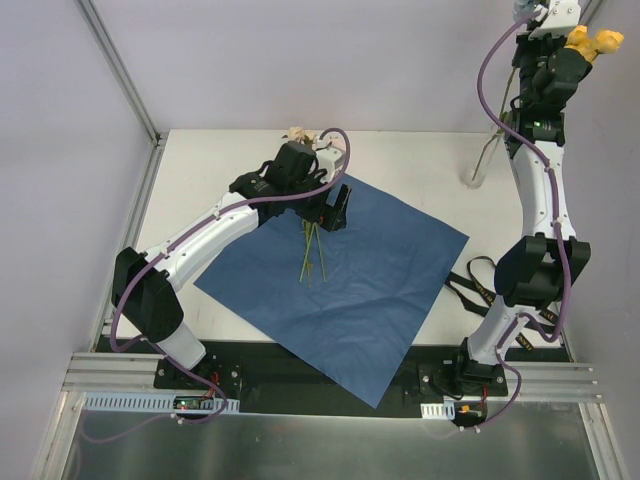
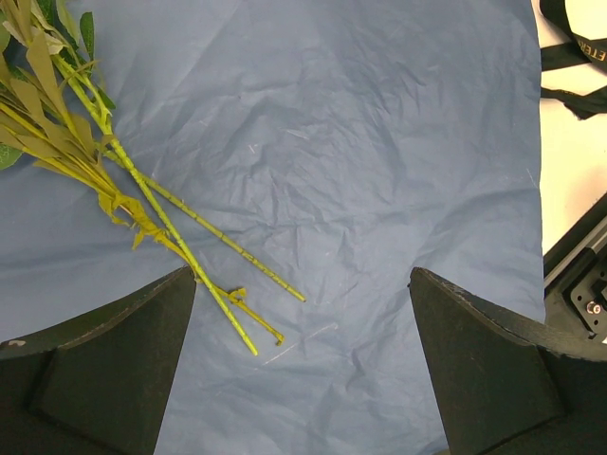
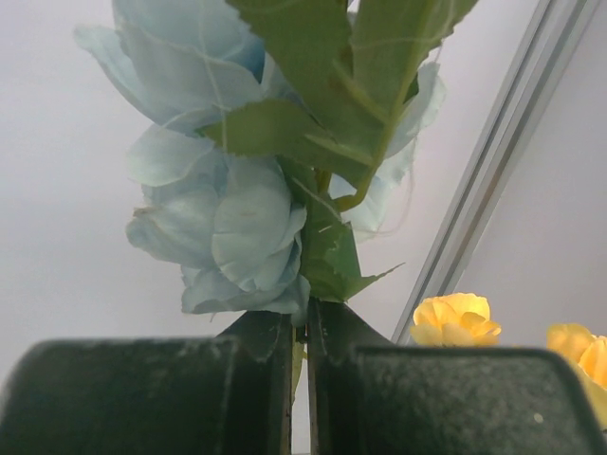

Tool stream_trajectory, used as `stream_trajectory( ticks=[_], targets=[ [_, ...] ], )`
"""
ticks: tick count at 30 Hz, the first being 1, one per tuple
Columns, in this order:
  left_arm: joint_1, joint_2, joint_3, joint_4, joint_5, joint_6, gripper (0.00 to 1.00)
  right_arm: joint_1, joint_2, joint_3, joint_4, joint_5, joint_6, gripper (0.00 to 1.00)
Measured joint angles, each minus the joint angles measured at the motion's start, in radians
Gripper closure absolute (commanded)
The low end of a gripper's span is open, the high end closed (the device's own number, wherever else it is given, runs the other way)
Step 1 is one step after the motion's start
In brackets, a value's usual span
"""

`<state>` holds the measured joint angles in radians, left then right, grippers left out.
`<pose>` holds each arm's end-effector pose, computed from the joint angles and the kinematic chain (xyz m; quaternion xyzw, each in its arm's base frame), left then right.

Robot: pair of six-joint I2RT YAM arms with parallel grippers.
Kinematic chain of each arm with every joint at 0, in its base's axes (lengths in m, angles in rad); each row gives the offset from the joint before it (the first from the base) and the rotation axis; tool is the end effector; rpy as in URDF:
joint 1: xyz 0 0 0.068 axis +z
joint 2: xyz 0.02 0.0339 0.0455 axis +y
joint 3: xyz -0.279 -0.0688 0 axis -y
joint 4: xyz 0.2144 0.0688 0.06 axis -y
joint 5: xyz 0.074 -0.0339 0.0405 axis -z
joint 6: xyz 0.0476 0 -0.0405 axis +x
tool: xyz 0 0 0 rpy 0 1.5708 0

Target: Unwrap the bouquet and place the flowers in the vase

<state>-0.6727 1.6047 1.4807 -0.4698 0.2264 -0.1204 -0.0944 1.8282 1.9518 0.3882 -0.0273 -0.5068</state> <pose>0.2666 -0.2261 0.3580 0.2902 0.8297 -0.2721 0.3916 0.4007 -0.0366 0.5288 -0.1149 0.4919 -0.2489 0.8263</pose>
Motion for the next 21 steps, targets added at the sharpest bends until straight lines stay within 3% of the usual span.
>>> stream_trajectory(
  ticks=[21],
  targets=[
    [0.000,0.002,0.000,0.000,0.006,0.000,0.06,-0.045,0.000,-0.145,0.124,-0.041,0.053,1.00]
  ],
)
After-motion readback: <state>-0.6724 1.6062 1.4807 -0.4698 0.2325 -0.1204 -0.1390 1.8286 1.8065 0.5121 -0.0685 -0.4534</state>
